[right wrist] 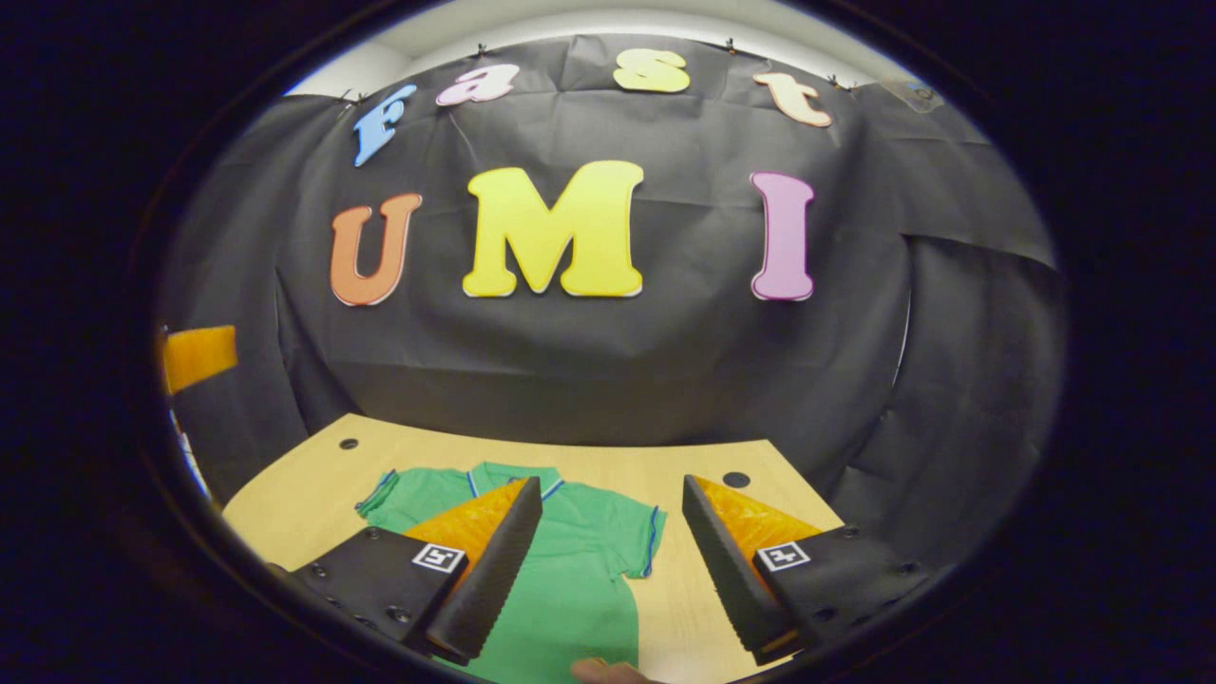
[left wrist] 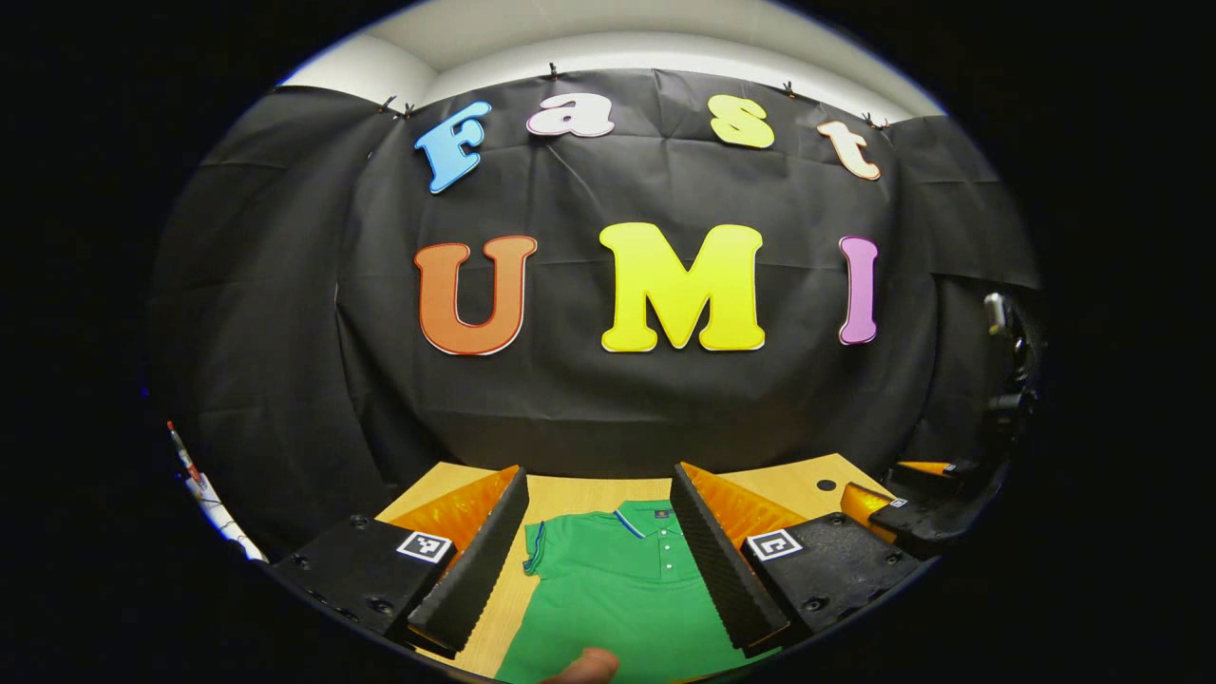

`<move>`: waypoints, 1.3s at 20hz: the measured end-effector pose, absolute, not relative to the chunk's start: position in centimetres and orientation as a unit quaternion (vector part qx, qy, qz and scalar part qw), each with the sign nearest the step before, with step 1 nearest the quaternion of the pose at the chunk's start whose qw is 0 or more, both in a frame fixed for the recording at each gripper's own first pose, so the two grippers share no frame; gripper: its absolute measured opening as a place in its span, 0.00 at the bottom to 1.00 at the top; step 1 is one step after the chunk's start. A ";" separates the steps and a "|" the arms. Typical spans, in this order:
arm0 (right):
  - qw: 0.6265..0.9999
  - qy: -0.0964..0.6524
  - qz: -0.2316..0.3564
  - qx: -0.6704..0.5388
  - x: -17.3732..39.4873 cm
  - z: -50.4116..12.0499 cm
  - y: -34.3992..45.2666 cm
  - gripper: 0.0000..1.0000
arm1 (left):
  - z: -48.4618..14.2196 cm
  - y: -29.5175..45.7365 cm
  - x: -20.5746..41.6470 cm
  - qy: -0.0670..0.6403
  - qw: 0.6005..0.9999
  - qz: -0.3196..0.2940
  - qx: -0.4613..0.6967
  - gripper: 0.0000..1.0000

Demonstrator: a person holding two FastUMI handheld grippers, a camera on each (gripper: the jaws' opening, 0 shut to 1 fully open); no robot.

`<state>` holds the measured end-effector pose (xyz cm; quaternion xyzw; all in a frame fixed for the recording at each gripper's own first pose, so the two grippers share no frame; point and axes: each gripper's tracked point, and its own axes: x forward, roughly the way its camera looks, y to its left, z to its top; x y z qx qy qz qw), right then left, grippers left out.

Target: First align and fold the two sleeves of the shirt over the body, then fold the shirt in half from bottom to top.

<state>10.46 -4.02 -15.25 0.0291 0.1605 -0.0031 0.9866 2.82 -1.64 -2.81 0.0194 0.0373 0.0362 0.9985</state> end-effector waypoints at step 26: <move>0.910 0.406 -0.036 0.076 23.8 -40.8 -8.4 0.64 | -5.8 1.1 1.0 0.097 0.982 0.157 0.043 0.99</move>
